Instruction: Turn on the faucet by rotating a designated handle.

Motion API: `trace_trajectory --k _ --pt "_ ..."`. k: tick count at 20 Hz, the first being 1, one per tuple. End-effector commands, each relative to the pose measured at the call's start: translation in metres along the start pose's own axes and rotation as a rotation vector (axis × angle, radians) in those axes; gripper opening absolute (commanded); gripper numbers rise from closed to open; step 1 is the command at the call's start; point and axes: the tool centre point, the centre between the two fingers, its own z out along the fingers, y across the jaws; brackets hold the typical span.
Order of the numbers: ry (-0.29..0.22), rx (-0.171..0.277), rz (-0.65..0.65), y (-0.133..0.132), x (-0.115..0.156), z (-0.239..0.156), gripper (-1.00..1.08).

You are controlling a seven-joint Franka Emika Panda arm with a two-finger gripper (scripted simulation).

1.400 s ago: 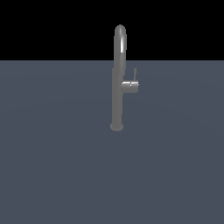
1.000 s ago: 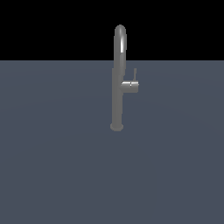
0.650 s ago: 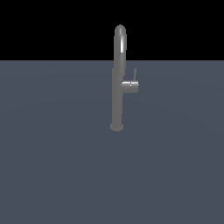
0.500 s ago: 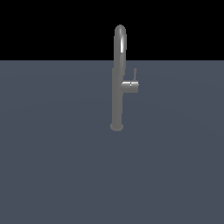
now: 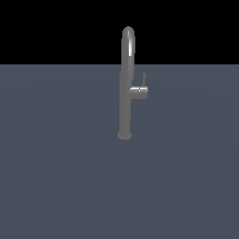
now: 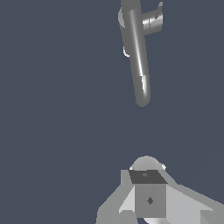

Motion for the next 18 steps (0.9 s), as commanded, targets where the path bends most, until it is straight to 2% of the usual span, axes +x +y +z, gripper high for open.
trace_trajectory --k 1,18 --pt "-0.038 0.04 0.039 -0.002 0.014 -0.001 -1.0" --pt "-0.311 0.33 0.315 0.002 0.115 0.006 -1.0"
